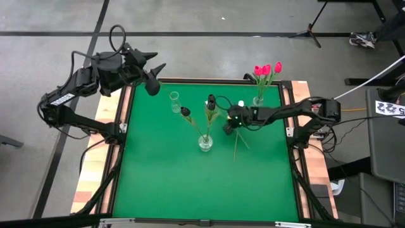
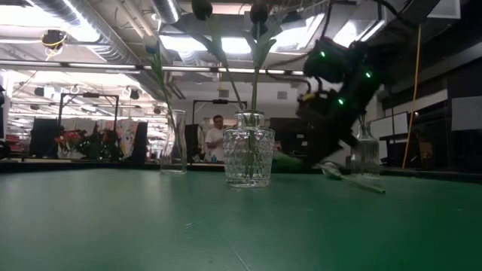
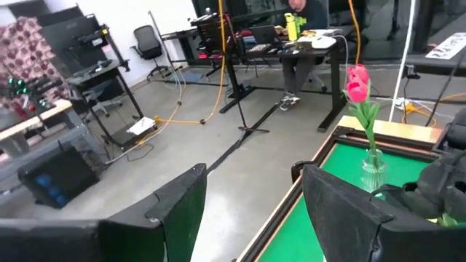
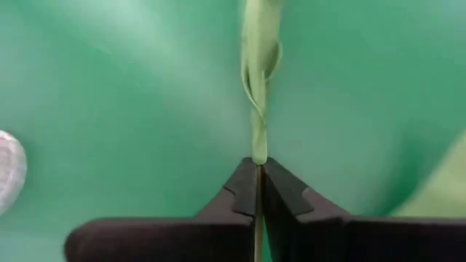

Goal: Sort flowers into vase by color
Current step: Put the left white tulip into the top left transparent vase

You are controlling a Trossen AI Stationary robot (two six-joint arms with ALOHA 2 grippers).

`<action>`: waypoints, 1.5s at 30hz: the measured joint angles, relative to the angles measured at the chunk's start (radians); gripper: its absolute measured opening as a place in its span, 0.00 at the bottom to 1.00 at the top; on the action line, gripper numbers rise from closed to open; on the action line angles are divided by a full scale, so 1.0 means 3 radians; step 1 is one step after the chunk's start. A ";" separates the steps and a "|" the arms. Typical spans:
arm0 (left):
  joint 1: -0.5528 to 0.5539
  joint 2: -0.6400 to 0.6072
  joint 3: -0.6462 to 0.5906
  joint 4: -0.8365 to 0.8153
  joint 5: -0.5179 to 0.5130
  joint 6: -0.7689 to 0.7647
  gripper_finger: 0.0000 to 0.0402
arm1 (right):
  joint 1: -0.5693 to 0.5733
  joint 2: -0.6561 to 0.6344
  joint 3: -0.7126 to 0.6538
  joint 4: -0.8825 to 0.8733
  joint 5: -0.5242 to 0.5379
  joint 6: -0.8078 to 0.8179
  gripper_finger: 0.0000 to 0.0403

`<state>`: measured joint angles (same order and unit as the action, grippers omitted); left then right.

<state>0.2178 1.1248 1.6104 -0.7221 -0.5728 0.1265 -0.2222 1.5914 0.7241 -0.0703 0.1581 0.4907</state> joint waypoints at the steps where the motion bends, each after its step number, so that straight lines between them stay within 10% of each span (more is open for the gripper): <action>1: 0.0018 0.0000 0.0000 0.0000 0.0000 -0.0037 0.56 | 0.0000 -0.0010 0.0055 -0.0003 0.0001 -0.0010 0.02; 20: 0.0201 -0.0188 0.0003 0.0167 0.0884 -0.0560 0.56 | -0.0589 -0.0682 0.1913 -0.0617 0.0361 -0.1370 0.02; 30: 0.0207 -0.0146 -0.0725 0.1612 0.1341 -0.0612 0.56 | -0.0602 -0.0766 0.2787 -0.0453 -0.0351 -0.1593 0.02; 45: 0.0240 0.0319 -0.1040 0.3079 0.2043 -0.1128 0.56 | 0.0019 -0.0521 0.2892 0.0417 -0.0627 -0.1555 0.03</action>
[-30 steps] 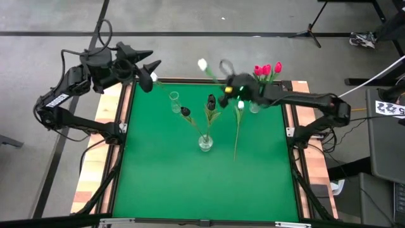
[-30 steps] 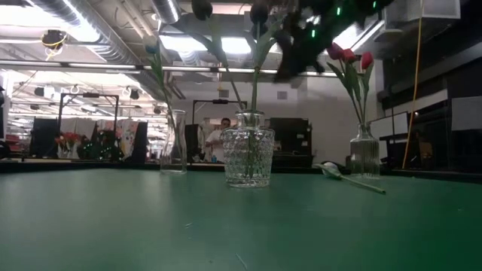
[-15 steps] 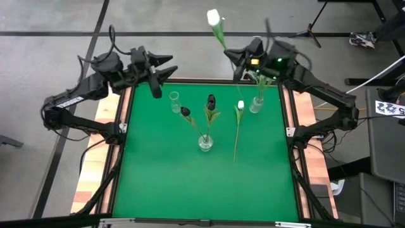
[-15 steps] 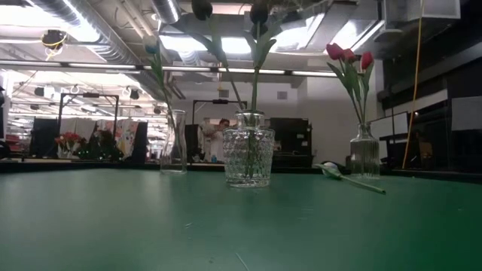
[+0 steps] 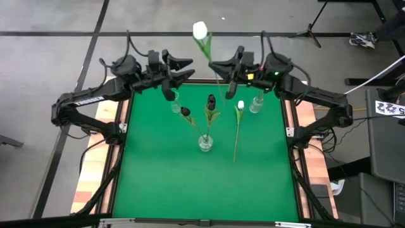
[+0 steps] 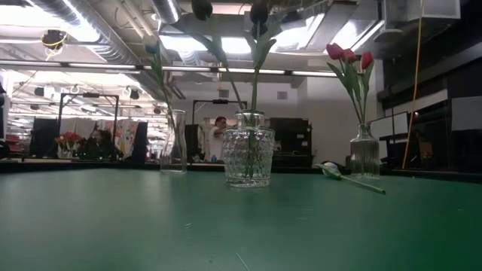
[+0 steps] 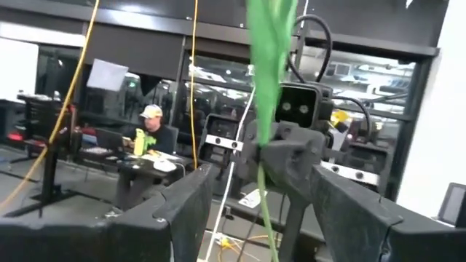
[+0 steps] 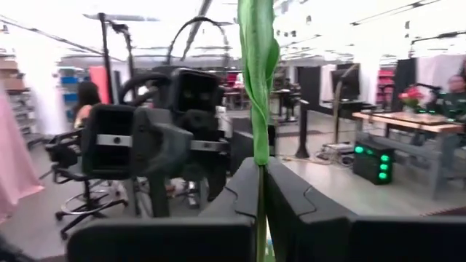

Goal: Sort flowers into vase by color
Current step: Put the left white tulip into the top left transparent vase

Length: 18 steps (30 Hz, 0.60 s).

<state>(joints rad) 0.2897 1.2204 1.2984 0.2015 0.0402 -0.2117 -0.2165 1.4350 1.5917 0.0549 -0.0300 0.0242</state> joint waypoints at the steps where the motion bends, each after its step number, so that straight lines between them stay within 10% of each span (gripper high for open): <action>1: 0.0000 0.0028 0.0000 0.0024 0.0010 -0.0024 0.56 | 0.0014 0.0029 0.0000 0.0036 -0.0034 0.0000 0.03; 18: 0.0000 0.0189 0.0002 0.0286 0.0115 -0.0319 0.56 | 0.0031 0.0222 -0.0001 0.0234 -0.0437 0.0181 0.03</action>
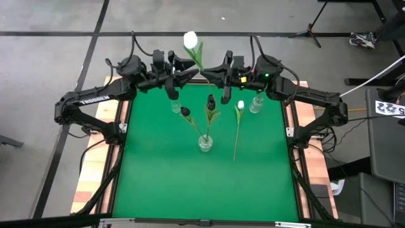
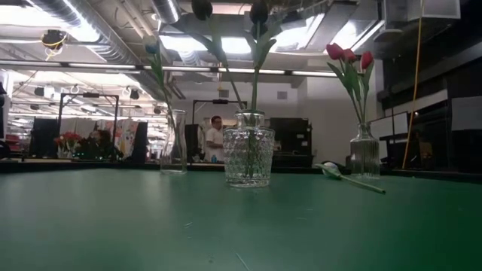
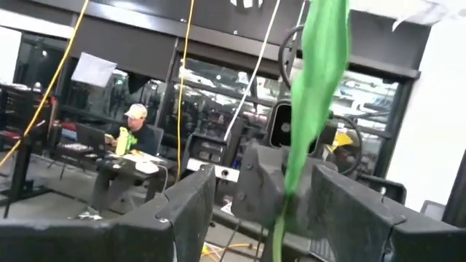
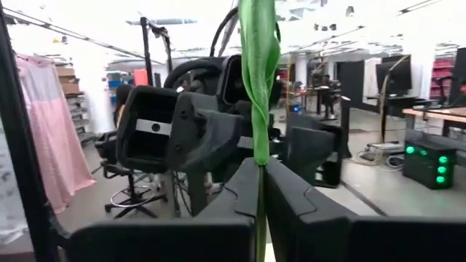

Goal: Sort flowers into vase by color
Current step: Put the left white tulip into the top left transparent vase

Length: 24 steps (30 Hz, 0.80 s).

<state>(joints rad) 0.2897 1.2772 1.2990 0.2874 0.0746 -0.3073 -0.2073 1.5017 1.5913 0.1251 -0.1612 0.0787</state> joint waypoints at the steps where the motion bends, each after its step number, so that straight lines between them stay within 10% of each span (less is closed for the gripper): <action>1: 0.0000 0.0016 0.0001 0.0001 0.0007 -0.0003 0.56 | 0.0000 0.0011 0.0000 0.0005 -0.0039 0.0038 0.03; 16: -0.0005 0.0097 -0.0001 0.0001 0.0036 -0.0029 0.54 | 0.0018 0.0094 -0.0001 -0.0009 -0.0133 0.0061 0.03; 24: -0.0006 0.0097 -0.0002 0.0056 0.0039 0.0154 0.33 | 0.0013 0.0094 -0.0001 -0.0083 -0.0131 -0.0046 0.05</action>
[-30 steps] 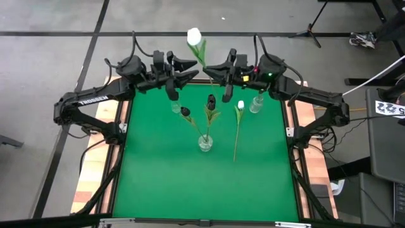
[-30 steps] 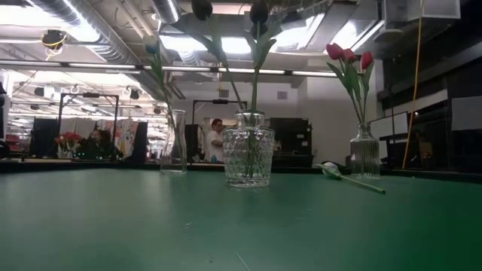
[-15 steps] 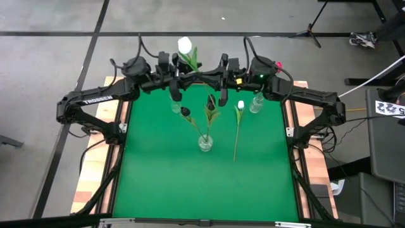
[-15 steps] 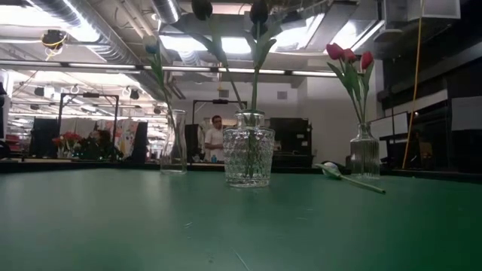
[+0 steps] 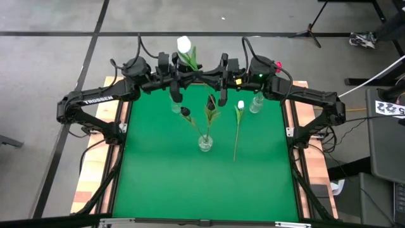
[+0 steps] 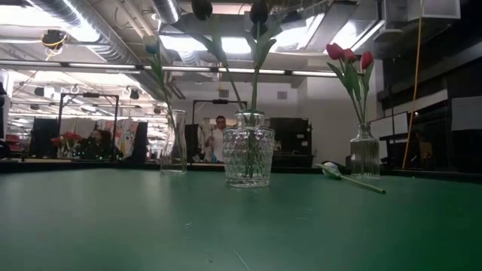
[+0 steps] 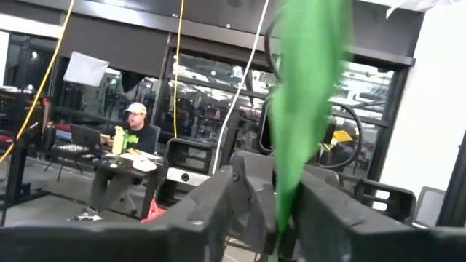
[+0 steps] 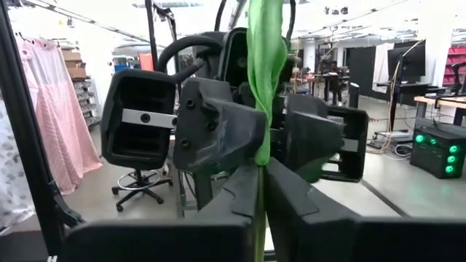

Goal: Sort flowers into vase by color
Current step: Put the left white tulip into the top left transparent vase

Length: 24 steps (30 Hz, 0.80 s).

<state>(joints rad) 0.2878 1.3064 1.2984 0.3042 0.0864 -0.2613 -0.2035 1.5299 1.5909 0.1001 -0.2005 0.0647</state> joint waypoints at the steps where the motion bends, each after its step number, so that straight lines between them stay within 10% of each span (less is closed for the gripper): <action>1: 0.0000 0.0000 0.0000 0.0002 0.0000 0.0022 0.29 | 0.0000 0.0000 0.0000 -0.0006 0.0000 -0.0010 0.07; 9: 0.0003 0.0000 0.0000 0.0029 -0.0019 0.0216 0.04 | 0.0000 0.0000 0.0000 -0.0170 0.0057 -0.0042 0.33; 24: 0.0201 -0.0576 0.0001 -0.0451 -0.0554 0.0982 0.02 | -0.0116 -0.0533 0.0000 -0.0695 0.0674 -0.0507 0.47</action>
<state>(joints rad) 0.3481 1.1334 1.2987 0.1687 -0.0798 0.0332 -0.2383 1.3700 1.5909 -0.1082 0.0018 -0.0875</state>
